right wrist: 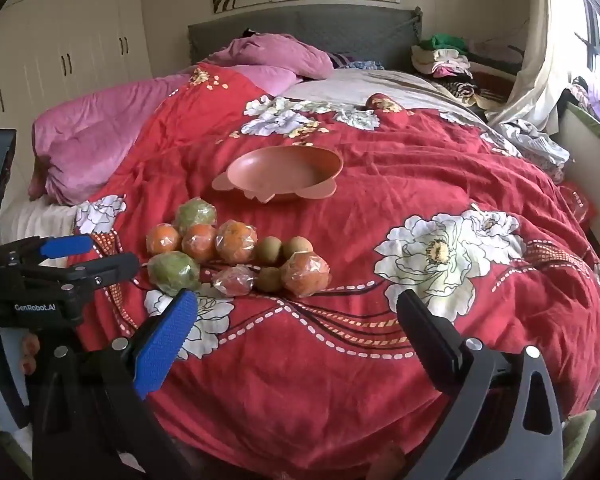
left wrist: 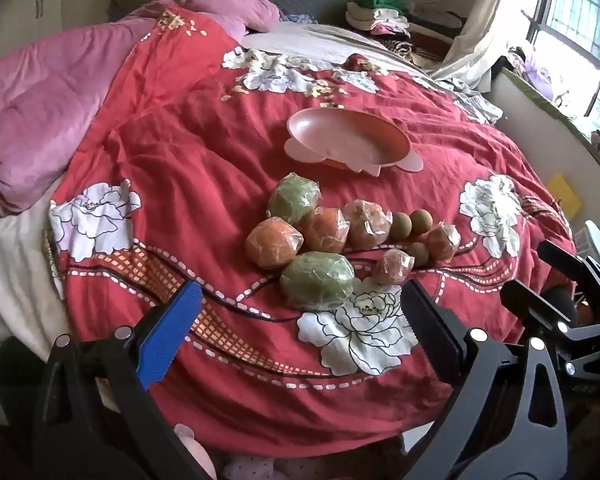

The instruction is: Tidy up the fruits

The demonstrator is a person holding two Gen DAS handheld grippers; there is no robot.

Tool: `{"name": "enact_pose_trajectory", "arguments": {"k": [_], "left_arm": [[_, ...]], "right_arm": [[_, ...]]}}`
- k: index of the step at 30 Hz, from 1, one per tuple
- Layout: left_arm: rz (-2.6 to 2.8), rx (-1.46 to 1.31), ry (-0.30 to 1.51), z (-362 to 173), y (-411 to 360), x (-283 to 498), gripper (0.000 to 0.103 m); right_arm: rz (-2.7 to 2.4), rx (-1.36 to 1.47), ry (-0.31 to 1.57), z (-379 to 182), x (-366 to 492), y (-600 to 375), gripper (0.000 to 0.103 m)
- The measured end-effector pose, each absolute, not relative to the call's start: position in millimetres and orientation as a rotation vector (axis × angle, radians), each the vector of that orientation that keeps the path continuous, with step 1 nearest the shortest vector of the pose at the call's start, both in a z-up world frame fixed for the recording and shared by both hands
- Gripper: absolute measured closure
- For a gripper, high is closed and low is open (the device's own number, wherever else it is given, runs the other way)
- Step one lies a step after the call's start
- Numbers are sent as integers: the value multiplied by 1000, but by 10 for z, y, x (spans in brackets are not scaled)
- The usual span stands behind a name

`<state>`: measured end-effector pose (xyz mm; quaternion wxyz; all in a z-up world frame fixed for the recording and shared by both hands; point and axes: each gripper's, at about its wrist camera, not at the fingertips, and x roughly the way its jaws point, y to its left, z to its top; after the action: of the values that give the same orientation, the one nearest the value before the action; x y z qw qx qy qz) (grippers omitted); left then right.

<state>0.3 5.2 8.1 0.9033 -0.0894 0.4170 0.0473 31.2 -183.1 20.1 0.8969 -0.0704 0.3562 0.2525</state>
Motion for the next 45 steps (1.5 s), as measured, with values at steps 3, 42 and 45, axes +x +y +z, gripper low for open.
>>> {"name": "enact_pose_trajectory", "arguments": {"k": [3,42,45], "left_arm": [[97,-189,862,84,60,4,9],[103,-186,850,130,113,-40,9],[104,-187,849,129,109,-42,9]], "right_arm": [[523,-148,735,211,316,-1831,4],[513,-152,727,249,301,-1861,4],[513,-151,728,249,301,-1859,4]]}}
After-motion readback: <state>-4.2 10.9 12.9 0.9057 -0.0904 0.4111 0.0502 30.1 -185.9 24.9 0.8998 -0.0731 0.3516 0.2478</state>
